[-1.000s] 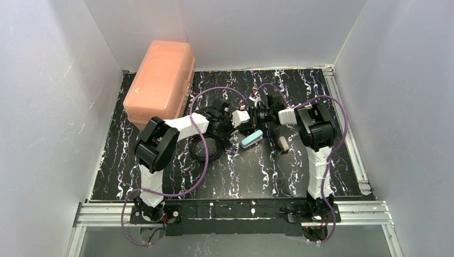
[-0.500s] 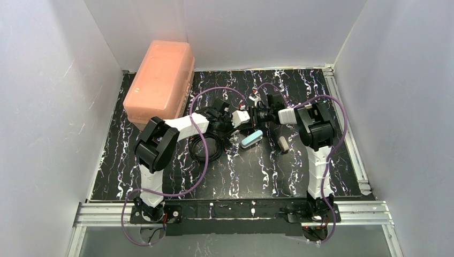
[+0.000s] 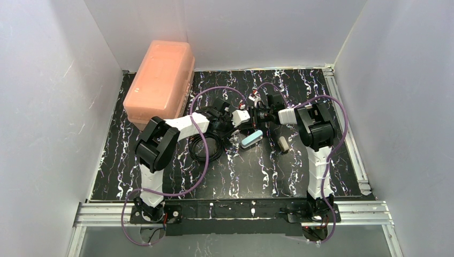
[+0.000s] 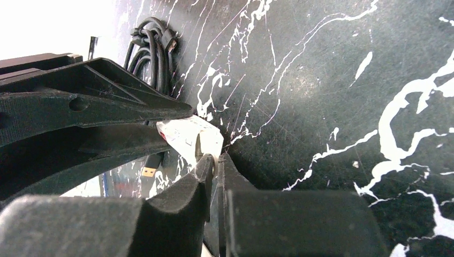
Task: Load the staples into the stapler
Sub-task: Place the staple box at the center of the board.
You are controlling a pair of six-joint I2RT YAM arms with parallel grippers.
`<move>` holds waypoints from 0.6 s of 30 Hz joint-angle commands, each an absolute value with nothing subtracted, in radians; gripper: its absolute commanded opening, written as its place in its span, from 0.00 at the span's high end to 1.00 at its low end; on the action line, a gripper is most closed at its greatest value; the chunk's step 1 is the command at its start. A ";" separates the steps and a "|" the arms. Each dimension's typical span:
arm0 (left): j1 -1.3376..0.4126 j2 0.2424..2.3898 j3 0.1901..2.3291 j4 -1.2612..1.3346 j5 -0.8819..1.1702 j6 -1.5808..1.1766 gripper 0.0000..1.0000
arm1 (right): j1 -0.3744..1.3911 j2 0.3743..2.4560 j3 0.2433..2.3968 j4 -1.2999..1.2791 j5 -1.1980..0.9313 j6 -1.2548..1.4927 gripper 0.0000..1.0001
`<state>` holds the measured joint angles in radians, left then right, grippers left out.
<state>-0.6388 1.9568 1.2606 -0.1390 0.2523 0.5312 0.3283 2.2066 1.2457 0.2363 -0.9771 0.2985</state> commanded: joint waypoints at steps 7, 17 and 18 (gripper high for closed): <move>-0.646 2.007 1.271 -0.225 0.263 0.500 0.67 | 0.338 2.177 1.194 0.172 -0.769 0.240 0.99; -0.646 2.045 1.359 -0.292 0.256 0.491 0.41 | 0.339 2.161 1.198 0.167 -0.757 0.248 0.99; -0.646 2.051 1.368 -0.295 0.254 0.494 0.40 | 0.338 2.161 1.199 0.166 -0.759 0.247 0.99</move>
<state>-0.6388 2.0022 1.3411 -0.1963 0.2527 0.4889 0.3408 2.1654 1.2263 0.2260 -0.8619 0.2886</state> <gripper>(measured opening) 0.581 0.030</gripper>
